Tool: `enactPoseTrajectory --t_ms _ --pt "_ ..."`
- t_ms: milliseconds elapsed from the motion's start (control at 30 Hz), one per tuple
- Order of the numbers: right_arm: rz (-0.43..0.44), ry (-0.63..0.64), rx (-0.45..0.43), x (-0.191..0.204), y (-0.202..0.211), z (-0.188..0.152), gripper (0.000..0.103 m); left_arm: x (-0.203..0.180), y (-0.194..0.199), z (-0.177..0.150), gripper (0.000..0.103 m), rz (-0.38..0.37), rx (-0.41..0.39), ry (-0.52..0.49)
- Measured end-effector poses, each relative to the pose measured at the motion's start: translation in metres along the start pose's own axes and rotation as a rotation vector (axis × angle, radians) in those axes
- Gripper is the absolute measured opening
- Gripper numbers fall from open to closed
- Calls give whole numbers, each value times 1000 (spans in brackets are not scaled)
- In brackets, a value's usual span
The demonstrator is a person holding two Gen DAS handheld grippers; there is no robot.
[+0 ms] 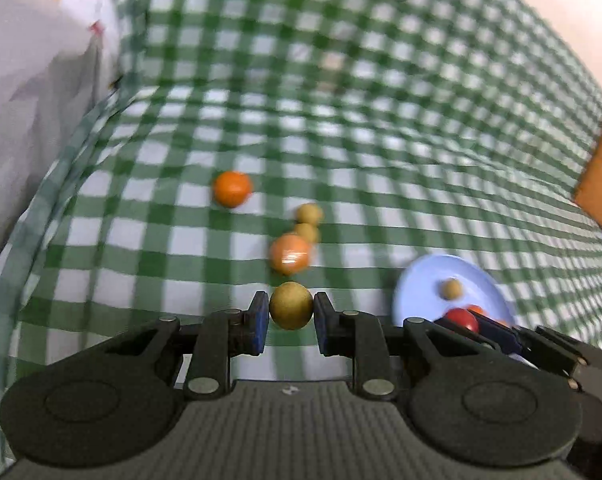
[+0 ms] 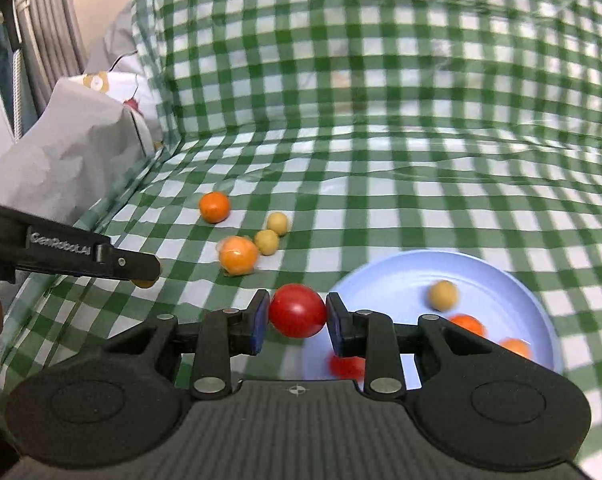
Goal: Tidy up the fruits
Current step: 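Carry the yellow fruit and red tomato in both grippers over the blue plate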
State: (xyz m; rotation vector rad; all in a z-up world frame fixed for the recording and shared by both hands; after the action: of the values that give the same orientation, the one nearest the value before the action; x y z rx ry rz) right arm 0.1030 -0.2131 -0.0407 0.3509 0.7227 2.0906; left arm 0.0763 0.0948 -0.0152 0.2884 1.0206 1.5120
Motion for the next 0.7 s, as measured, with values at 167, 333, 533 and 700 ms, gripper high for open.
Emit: enactPoseTrajectory --t_ms 167,333,533,700 --pt "-46 -4 -51 -12 39 -1 32 -30 16 -25 26 -59 -28 -111" --pt "-88 28 -73 -29 61 -17 32 -42 11 -33 26 -62 -29 -144" --pt "-117 12 -54 -47 60 -36 32 -49 -1 -30 26 -48 -27 -153" --pt "-120 10 -22 -52 49 -41 32 -57 -11 -30 26 -57 -15 -162"
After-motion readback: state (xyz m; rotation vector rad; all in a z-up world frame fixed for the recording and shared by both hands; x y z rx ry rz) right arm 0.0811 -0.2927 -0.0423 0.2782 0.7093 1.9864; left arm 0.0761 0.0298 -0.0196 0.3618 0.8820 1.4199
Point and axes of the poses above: each gripper's, at about its wrist camera, not at the fingertips, and y roughly against the way its jaws point, x to its left, z to its top, the point moved 2 cm from there along -y, roughly the way its jaws point, and after that the axes turned 13 degrees about y, right-handed, at the moved point
